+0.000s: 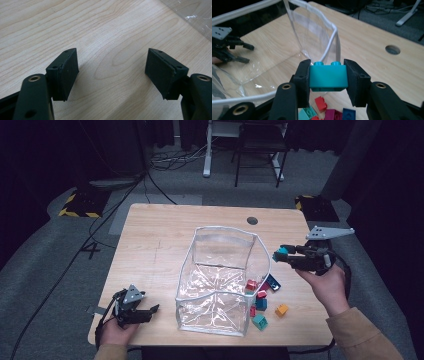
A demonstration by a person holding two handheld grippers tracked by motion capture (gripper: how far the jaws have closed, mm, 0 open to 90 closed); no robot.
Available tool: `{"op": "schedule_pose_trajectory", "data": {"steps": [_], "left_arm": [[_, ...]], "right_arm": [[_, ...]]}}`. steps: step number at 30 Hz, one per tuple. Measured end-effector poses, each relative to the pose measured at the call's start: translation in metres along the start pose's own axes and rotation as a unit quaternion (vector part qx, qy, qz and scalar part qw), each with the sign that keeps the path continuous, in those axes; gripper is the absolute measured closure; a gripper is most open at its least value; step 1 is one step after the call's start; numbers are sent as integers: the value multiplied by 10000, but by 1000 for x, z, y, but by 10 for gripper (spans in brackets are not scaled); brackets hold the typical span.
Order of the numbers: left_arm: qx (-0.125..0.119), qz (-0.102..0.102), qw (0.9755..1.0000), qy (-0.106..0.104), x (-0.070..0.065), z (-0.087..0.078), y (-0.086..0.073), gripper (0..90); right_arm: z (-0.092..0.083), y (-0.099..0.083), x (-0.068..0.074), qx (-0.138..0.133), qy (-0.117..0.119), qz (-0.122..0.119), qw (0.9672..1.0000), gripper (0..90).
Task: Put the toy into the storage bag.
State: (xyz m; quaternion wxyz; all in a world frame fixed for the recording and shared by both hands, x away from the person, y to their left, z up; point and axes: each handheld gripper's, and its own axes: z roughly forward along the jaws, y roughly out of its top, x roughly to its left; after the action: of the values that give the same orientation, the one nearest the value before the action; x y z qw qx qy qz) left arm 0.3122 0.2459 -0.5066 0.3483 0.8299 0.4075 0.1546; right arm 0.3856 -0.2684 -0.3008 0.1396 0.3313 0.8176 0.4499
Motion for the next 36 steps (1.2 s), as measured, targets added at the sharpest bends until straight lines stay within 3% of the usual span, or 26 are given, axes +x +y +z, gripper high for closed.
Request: {"op": "schedule_pose_trajectory", "data": {"steps": [14,30,36], "left_arm": [[3,32,10000,0,1,1,1,265],[4,-4,10000,25,2,2,2,256],[9,19,10000,18,3,2,3,257]], "right_arm": [[-12,41,12,-184,157,-140,9996,590],[25,92,48,8,573,-503,9971,590],[45,103,52,155,639,-492,9966,590]]}}
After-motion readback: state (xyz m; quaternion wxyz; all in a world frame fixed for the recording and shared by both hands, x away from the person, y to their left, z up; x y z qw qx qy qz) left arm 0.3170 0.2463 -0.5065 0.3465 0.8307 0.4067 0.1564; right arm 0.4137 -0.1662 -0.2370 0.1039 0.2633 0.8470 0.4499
